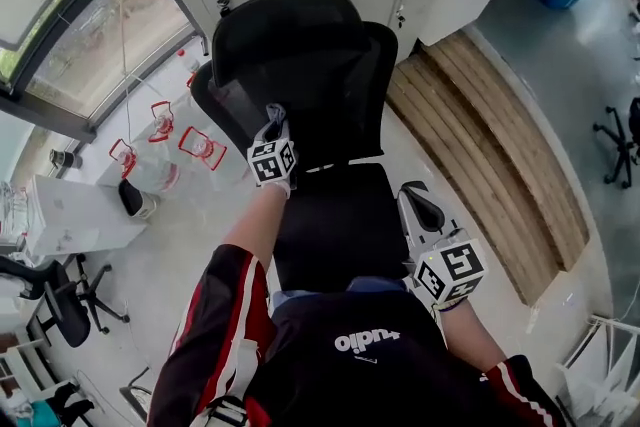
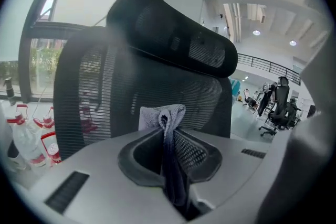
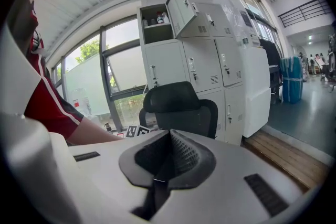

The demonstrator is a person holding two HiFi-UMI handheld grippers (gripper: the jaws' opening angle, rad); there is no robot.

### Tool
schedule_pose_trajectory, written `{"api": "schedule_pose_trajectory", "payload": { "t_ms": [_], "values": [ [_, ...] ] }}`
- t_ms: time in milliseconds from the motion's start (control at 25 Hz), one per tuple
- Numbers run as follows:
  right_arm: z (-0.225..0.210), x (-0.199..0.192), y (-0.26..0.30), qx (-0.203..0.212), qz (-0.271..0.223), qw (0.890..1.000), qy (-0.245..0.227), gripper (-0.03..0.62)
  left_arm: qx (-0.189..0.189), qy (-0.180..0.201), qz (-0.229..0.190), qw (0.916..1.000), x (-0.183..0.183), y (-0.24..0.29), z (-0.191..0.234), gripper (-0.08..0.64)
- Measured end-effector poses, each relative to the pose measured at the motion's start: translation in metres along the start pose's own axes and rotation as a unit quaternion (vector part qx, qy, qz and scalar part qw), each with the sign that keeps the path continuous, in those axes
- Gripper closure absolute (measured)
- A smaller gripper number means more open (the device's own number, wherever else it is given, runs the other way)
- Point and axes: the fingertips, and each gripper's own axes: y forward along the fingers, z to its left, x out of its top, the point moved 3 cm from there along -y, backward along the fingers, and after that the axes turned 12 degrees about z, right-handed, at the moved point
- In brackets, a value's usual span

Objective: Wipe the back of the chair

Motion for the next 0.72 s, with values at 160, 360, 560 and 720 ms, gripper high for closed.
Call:
{"api": "schedule_pose_trajectory", "payload": {
  "t_ms": [160, 360, 560, 720],
  "values": [
    [-0.018, -0.005, -0.013, -0.018, -0.005, 1.0, 0.014, 0.577, -0.027, 0.015, 0.006, 0.9995, 0.002, 0.021, -0.042, 0.503],
    [-0.044, -0.013, -0.03, -0.043, -0.01, 0.998, 0.034, 0.577, -0.057, 0.03, 0.014, 0.9978, 0.0, 0.047, -0.09, 0.503],
    [-0.071, -0.026, -0.046, -0.067, -0.015, 0.996, 0.054, 0.577, -0.091, 0.048, 0.023, 0.9944, -0.001, 0.073, -0.145, 0.503],
    [-0.089, -0.033, -0.059, -0.083, -0.018, 0.994, 0.066, 0.577, -0.115, 0.062, 0.029, 0.991, 0.001, 0.093, -0.187, 0.503]
  ]
}}
